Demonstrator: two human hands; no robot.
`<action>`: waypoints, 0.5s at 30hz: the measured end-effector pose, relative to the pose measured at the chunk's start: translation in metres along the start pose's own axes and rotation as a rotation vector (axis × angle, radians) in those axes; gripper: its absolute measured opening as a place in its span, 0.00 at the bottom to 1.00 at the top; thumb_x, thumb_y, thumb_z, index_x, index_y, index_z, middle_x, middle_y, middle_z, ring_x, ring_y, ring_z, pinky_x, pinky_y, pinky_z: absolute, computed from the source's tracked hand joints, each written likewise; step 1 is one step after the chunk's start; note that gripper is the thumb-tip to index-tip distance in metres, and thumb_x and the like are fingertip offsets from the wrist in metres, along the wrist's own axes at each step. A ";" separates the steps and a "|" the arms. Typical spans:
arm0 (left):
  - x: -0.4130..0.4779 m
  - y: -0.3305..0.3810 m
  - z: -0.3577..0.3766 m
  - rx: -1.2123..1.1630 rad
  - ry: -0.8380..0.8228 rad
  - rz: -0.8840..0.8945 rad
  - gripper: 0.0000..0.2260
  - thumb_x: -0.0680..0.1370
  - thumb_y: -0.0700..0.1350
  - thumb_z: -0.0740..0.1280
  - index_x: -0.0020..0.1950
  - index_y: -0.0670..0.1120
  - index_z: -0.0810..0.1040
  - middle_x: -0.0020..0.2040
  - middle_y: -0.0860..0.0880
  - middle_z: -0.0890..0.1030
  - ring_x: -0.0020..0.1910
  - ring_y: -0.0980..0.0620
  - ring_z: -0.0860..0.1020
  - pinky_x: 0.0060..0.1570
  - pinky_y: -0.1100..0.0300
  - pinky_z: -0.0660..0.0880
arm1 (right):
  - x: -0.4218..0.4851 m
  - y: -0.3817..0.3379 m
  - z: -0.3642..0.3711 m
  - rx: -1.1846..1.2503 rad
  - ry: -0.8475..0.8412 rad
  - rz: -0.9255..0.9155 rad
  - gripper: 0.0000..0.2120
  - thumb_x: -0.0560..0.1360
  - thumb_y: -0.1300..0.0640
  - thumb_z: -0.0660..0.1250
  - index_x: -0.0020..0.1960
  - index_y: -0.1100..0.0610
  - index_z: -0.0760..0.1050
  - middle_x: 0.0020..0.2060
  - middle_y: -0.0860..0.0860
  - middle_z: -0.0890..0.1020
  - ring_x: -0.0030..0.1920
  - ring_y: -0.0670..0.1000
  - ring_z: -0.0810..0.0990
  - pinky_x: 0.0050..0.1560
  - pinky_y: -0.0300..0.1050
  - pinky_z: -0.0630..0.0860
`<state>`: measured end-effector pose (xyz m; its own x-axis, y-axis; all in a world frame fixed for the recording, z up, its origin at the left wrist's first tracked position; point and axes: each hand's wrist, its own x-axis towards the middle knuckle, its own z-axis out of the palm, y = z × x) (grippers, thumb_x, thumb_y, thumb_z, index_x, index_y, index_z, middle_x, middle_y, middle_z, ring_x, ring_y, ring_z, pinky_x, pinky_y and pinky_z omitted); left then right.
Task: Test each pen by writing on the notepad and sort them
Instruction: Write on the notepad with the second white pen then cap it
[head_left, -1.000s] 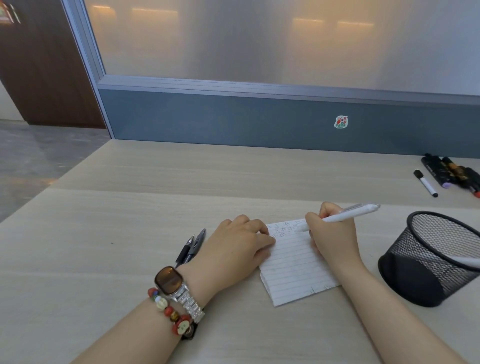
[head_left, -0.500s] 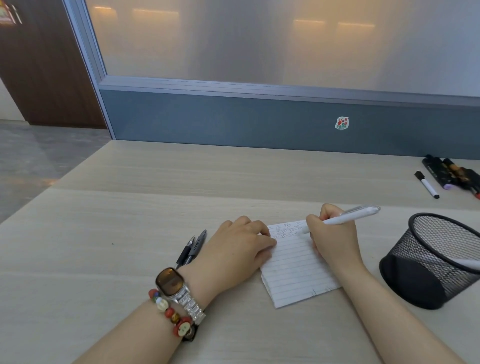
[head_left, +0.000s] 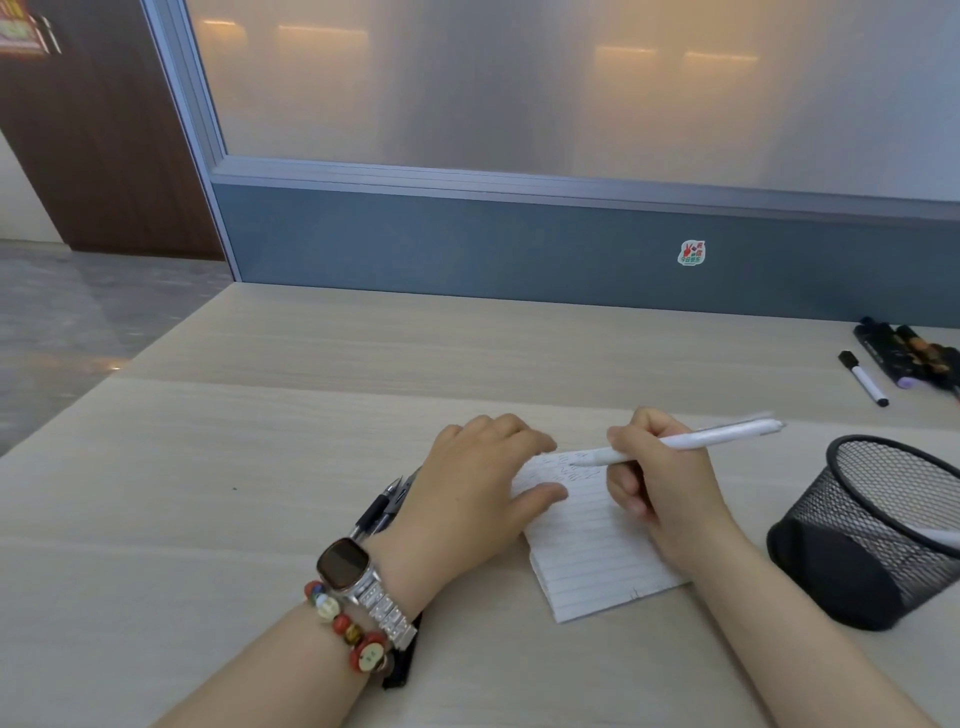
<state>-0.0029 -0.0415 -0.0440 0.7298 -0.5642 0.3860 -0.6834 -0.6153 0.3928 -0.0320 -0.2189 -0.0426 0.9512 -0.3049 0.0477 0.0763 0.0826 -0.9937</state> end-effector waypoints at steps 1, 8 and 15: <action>0.000 0.002 -0.001 -0.052 0.029 -0.004 0.17 0.72 0.59 0.65 0.59 0.55 0.74 0.53 0.57 0.77 0.52 0.56 0.72 0.55 0.59 0.64 | -0.002 0.000 0.003 0.051 -0.061 0.024 0.20 0.72 0.65 0.62 0.27 0.53 0.59 0.17 0.50 0.66 0.16 0.48 0.60 0.18 0.34 0.53; -0.002 0.015 -0.003 -0.358 0.104 -0.005 0.08 0.70 0.53 0.66 0.46 0.54 0.78 0.39 0.60 0.78 0.41 0.59 0.74 0.49 0.59 0.71 | -0.010 0.002 0.015 0.234 -0.304 0.151 0.15 0.67 0.54 0.68 0.28 0.54 0.65 0.19 0.48 0.67 0.17 0.45 0.62 0.17 0.33 0.50; -0.001 0.013 -0.005 -0.392 0.173 -0.005 0.02 0.71 0.49 0.68 0.41 0.52 0.78 0.33 0.62 0.75 0.39 0.59 0.74 0.42 0.68 0.69 | -0.007 -0.003 0.008 0.397 -0.237 0.328 0.16 0.66 0.41 0.66 0.34 0.54 0.74 0.19 0.46 0.63 0.16 0.43 0.60 0.16 0.33 0.52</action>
<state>-0.0127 -0.0460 -0.0357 0.7424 -0.4408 0.5045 -0.6587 -0.3430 0.6697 -0.0361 -0.2092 -0.0393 0.9817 0.0140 -0.1899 -0.1711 0.5017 -0.8479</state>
